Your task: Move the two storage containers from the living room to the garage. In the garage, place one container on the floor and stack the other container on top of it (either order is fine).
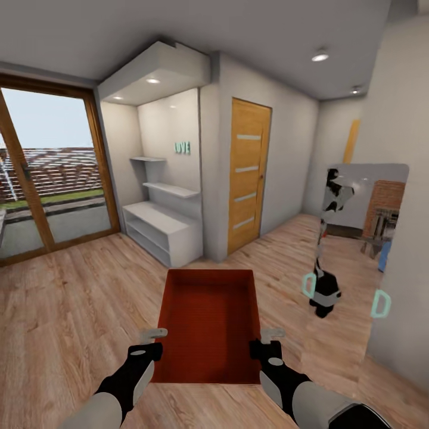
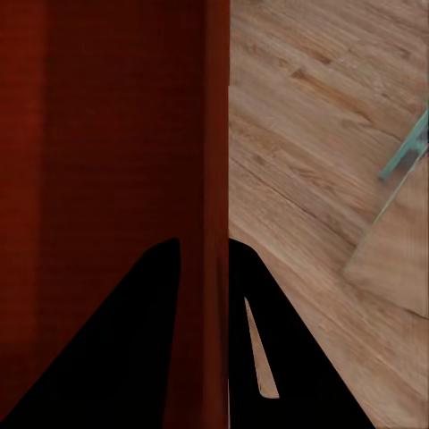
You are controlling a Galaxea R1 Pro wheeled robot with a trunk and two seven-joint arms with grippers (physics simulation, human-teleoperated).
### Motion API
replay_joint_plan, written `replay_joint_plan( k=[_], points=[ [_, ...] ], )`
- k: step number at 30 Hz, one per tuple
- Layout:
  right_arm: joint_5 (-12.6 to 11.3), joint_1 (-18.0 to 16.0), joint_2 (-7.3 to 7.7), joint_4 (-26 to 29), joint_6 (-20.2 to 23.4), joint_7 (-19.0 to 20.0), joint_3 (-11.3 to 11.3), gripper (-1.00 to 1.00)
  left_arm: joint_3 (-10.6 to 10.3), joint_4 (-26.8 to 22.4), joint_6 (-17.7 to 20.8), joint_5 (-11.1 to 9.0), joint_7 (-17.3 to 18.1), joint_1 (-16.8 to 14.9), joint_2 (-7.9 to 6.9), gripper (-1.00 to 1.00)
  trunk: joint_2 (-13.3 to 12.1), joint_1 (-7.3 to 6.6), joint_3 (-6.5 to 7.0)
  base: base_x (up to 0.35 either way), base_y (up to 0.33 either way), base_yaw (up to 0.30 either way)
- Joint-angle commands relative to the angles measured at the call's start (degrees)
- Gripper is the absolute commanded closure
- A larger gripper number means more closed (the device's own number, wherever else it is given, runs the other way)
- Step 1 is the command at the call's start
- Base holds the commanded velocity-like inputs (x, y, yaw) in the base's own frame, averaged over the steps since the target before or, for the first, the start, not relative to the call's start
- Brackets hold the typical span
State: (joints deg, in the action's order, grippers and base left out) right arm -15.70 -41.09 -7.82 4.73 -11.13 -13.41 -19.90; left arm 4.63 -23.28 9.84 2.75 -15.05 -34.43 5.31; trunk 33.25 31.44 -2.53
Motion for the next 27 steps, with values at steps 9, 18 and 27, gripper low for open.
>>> replay_joint_plan(
  k=[9,18,27],
  points=[
    [-0.38,-0.08,0.07,0.02,-0.29,-0.12,0.77,1.00,0.47,-0.09,0.45,0.50,-0.07,-0.02,0.05,1.00,0.10,0.05,-0.11,0.323,0.000,0.166],
    [-0.38,-0.08,0.07,0.02,-0.22,-0.12,0.75,1.00,0.47,-0.09,0.45,0.50,-0.07,-0.02,0.05,1.00,0.10,0.05,-0.11,0.323,0.000,0.006],
    [-0.38,-0.06,0.00,0.02,-0.29,-0.12,0.75,1.00,0.47,-0.09,0.53,0.50,-0.07,-0.02,-0.02,1.00,0.10,0.05,-0.11,0.323,0.000,0.000]
  ],
)
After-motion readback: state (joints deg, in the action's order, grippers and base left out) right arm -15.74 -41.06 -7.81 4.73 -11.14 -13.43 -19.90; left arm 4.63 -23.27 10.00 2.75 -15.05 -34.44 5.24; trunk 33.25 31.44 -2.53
